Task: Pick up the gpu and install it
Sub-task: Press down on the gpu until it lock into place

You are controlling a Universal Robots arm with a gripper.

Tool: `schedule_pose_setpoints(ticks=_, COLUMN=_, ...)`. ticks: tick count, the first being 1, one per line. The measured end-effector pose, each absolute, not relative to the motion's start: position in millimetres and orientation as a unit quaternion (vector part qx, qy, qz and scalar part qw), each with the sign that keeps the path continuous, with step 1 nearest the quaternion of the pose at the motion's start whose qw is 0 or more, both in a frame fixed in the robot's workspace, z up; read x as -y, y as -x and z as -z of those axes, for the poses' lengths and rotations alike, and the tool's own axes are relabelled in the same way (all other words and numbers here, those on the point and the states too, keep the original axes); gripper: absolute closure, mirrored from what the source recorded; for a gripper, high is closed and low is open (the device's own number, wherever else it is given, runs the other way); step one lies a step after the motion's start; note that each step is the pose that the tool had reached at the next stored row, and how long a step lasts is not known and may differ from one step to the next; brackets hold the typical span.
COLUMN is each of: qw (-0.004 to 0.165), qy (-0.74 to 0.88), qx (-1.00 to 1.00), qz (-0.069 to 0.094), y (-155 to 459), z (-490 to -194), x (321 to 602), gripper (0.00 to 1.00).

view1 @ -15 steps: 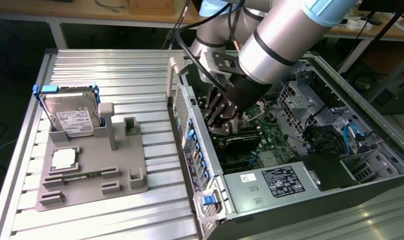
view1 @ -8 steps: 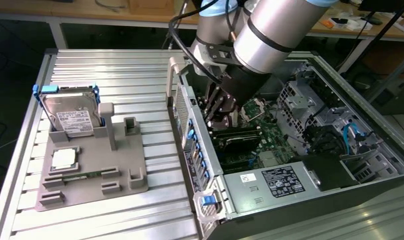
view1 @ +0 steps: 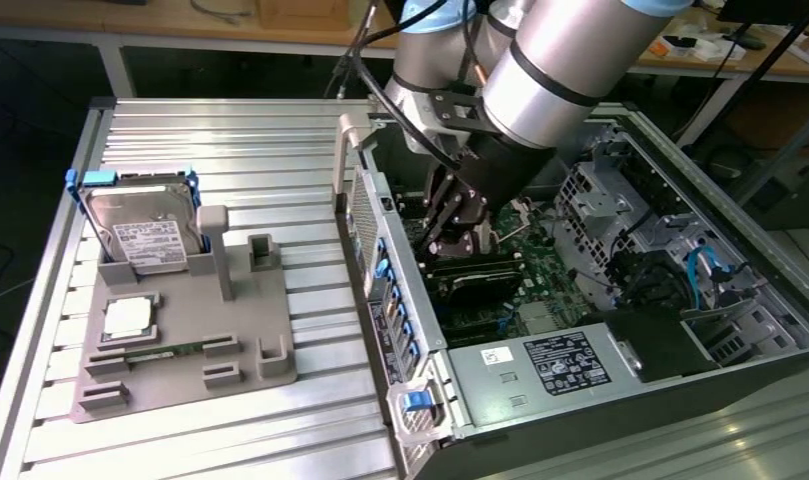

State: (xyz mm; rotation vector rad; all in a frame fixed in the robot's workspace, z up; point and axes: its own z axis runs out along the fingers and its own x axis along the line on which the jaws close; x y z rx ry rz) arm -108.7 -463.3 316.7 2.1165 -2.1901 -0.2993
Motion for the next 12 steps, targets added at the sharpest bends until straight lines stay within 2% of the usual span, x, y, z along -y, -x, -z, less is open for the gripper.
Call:
schedule_pose_setpoints(ticks=8, qw=0.021, qy=-0.695, qx=0.715, qz=0.078, y=95, z=-315, x=463, gripper=0.81)
schedule_pose_setpoints(ticks=12, qw=0.016, qy=-0.695, qx=0.715, qz=0.074, y=81, z=-314, x=462, gripper=0.81)
